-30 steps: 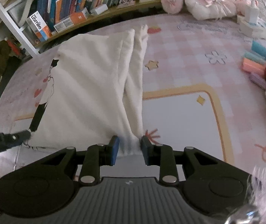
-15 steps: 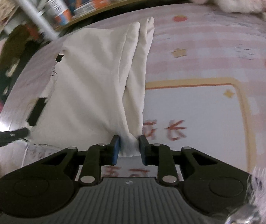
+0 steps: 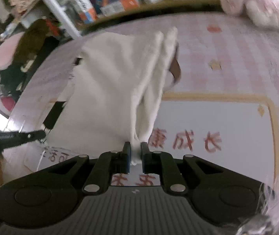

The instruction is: Fold clothes

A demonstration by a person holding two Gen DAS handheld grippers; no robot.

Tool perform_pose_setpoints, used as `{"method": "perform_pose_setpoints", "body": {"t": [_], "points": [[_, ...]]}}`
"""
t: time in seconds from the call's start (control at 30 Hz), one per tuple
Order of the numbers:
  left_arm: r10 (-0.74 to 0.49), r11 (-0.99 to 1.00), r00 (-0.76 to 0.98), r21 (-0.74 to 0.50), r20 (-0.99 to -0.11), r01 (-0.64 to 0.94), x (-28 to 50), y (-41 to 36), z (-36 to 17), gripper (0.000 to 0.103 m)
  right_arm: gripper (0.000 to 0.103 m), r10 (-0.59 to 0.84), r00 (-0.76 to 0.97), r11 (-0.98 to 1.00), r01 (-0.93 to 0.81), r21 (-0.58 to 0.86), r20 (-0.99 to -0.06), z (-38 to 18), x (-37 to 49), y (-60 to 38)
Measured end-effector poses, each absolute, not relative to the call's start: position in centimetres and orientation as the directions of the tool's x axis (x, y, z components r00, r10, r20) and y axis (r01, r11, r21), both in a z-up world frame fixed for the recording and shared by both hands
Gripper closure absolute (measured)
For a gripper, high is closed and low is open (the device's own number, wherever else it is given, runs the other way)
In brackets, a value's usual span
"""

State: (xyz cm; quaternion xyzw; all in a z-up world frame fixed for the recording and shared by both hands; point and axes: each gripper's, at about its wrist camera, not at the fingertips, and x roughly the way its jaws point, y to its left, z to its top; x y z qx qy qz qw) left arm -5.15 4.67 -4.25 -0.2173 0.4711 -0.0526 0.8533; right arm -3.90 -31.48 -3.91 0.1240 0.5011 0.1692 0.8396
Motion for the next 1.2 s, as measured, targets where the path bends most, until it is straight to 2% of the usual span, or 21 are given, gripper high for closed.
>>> {"method": "perform_pose_setpoints", "body": {"t": [0.33, 0.57, 0.77, 0.9, 0.97, 1.03, 1.13, 1.17, 1.2], "points": [[-0.275, 0.946, 0.532, -0.324, -0.801, 0.001, -4.6, 3.3, -4.2, 0.098, 0.092, 0.407, 0.445, 0.906, -0.082, 0.416, -0.798, -4.6, -4.1, -31.9], [-0.319, 0.924, 0.523, -0.382, -0.791, -0.014, -4.4, 4.6, -4.7, 0.098, 0.092, 0.379, 0.455, 0.917, -0.072, 0.392, -0.805, -4.6, -4.7, -31.2], [-0.317, 0.925, 0.519, -0.379, -0.794, -0.014, -4.3, 5.0, -4.6, 0.097, 0.092, 0.386, 0.444, 0.914, -0.068, 0.399, -0.809, -4.9, -5.0, -30.5], [-0.297, 0.942, 0.508, -0.334, -0.809, 0.02, -4.6, 4.6, -4.0, 0.092, 0.079, 0.379, 0.45, 0.911, -0.028, 0.412, -0.809, -4.8, -5.2, -30.8], [-0.269, 0.959, 0.515, -0.276, -0.814, 0.063, -5.1, 4.1, -3.2, 0.092, 0.076, 0.393, 0.447, 0.901, -0.011, 0.434, -0.804, -4.8, -5.4, -31.2], [-0.24, 0.97, 0.523, -0.217, -0.818, 0.104, -5.6, 3.4, -2.5, 0.09, 0.069, 0.411, 0.435, 0.888, 0.008, 0.46, -0.801, -4.7, -5.7, -31.7], [-0.203, 0.977, 0.543, -0.129, -0.814, 0.172, -6.4, 2.2, -1.4, 0.076, 0.064, 0.427, 0.415, 0.873, 0.042, 0.486, -0.803, -4.6, -6.2, -32.5], [-0.192, 0.977, 0.556, -0.101, -0.809, 0.19, -6.6, 1.8, -1.1, 0.062, 0.063, 0.435, 0.408, 0.865, 0.056, 0.498, -0.802, -4.7, -6.4, -32.8], [-0.179, 0.976, 0.57, -0.072, -0.802, 0.206, -6.9, 1.3, -0.9, 0.041, 0.062, 0.443, 0.402, 0.857, 0.072, 0.51, -0.801, -4.7, -6.7, -33.0]]}}
